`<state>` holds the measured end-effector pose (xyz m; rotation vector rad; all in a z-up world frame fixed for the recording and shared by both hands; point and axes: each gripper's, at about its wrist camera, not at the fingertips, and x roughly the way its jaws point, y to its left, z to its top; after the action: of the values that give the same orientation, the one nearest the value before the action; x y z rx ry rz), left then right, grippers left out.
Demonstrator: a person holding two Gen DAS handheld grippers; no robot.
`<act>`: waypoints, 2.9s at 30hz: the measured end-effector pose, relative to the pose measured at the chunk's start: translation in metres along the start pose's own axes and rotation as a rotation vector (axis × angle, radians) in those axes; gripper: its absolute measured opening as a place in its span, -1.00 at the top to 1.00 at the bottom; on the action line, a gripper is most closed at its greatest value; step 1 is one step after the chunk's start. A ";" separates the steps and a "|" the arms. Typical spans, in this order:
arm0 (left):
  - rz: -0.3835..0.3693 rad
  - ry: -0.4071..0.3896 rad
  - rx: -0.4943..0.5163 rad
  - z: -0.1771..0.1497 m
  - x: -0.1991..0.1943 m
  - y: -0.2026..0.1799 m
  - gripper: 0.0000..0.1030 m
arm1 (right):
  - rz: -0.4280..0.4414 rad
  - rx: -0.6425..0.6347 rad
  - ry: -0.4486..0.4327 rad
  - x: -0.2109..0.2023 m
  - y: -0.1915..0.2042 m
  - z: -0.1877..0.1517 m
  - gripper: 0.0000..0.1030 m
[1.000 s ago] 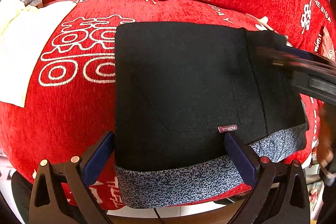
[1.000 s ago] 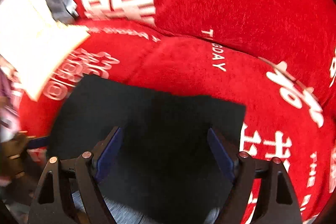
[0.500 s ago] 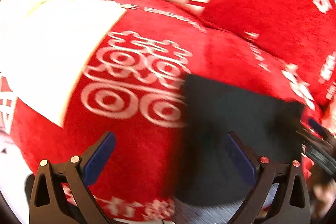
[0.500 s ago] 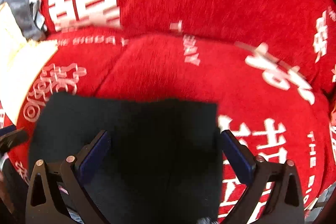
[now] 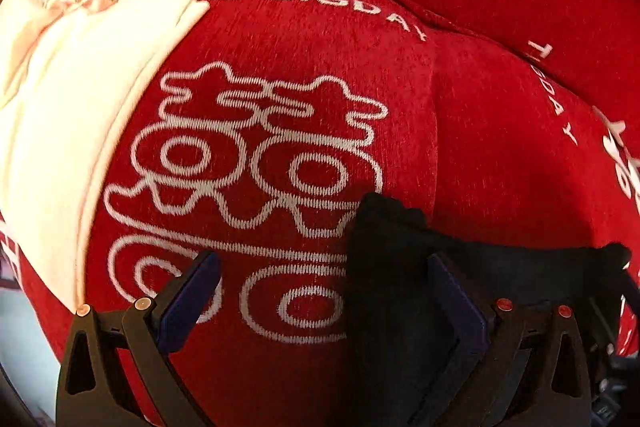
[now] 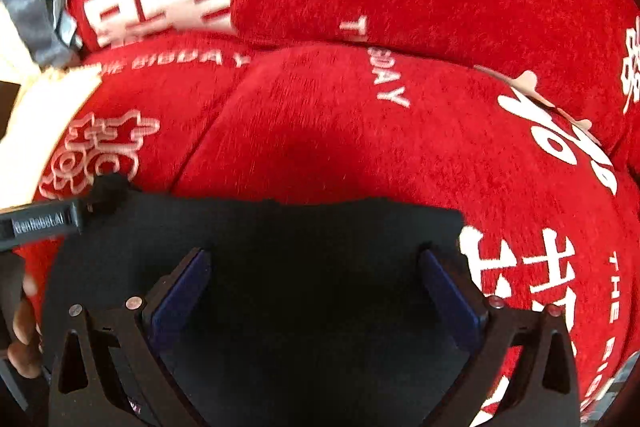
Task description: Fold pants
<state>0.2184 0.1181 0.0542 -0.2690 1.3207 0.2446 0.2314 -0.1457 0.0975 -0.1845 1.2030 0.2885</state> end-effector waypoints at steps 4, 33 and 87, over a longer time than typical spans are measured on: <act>-0.067 -0.015 -0.036 -0.004 -0.020 0.011 -1.00 | -0.038 -0.034 -0.009 -0.014 0.006 0.000 -1.00; -0.102 -0.025 0.046 -0.133 -0.038 0.033 -1.00 | -0.079 -0.118 -0.028 -0.077 0.007 -0.108 -1.00; -0.147 -0.081 0.155 -0.114 -0.061 -0.015 -1.00 | 0.055 -0.003 -0.101 -0.080 -0.010 -0.029 -1.00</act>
<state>0.1052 0.0653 0.0884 -0.2214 1.2267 0.0283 0.1824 -0.1731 0.1623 -0.1379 1.1083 0.3442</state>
